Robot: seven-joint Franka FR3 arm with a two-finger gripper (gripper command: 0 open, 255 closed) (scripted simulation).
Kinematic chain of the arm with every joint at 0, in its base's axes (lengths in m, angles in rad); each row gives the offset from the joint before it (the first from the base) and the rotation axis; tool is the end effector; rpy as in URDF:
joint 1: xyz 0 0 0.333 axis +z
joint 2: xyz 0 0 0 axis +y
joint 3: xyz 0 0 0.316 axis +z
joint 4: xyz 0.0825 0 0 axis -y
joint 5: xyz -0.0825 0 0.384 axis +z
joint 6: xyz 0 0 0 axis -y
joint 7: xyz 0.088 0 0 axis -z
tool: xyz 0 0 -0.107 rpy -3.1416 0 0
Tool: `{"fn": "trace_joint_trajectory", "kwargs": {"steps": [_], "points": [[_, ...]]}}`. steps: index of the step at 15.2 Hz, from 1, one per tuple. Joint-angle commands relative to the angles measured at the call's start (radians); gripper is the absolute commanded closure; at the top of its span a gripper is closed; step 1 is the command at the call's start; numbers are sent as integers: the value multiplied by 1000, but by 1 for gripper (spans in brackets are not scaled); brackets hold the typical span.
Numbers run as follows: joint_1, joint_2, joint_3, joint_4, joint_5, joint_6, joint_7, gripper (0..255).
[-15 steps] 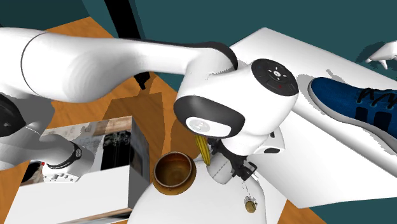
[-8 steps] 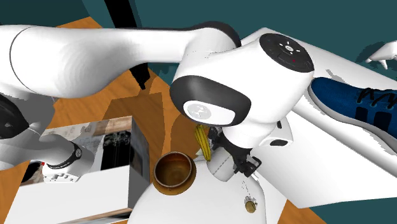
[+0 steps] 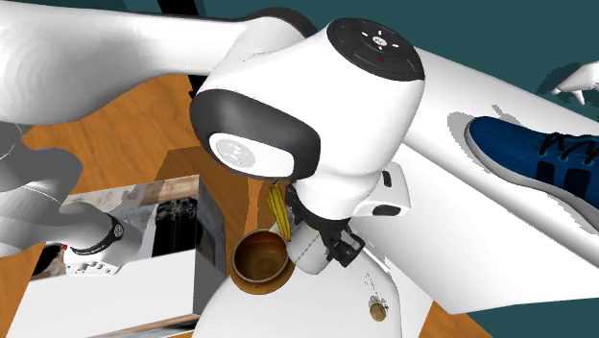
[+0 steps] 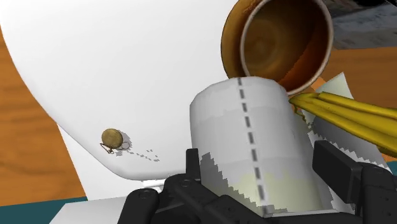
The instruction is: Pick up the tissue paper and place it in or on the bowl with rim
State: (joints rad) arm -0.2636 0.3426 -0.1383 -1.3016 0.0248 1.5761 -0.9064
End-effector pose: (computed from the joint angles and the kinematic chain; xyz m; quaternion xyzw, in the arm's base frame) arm 0.6076 -0.2390 0.5460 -0.9671 -0.2521 0.0324 0.0111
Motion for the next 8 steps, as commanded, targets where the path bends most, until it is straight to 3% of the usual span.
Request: {"fn": "trace_joint_trajectory", "kwargs": {"steps": [1,8], "points": [[4,-99,-4,-129,-12,31,-4,255],[-2,-404,-19,-478,-57,79,-23,255]]}}
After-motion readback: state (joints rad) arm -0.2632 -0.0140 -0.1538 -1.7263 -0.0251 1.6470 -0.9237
